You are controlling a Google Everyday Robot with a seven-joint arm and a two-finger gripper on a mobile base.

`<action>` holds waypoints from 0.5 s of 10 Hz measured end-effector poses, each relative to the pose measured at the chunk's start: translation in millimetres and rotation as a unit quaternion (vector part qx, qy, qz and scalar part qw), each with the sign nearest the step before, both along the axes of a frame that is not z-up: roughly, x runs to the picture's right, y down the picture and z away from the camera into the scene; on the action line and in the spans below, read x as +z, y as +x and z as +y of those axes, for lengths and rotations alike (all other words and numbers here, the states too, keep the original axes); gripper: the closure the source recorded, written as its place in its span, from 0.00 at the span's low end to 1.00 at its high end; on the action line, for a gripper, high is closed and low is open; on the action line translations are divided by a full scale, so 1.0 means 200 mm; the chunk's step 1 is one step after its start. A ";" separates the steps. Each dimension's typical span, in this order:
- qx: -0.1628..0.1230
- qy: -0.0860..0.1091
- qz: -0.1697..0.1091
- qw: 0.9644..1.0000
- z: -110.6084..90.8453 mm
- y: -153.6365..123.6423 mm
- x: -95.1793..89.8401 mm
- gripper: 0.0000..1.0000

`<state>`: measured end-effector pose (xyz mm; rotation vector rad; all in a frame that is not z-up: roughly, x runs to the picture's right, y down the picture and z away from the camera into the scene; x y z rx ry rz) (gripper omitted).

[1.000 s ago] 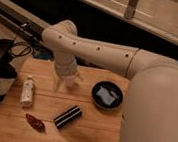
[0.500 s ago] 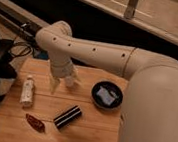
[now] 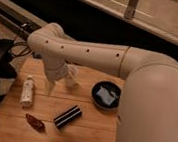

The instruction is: Place the pepper in the ceramic cup

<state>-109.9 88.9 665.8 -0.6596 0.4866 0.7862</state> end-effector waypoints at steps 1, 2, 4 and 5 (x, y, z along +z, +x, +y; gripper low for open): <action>0.000 0.002 0.000 1.000 0.01 -0.02 -0.01 0.20; 0.010 0.009 -0.006 1.000 0.00 -0.01 0.00 0.20; 0.030 0.020 -0.030 0.999 -0.02 -0.06 0.06 0.20; 0.041 0.022 -0.052 0.998 -0.01 -0.14 0.10 0.20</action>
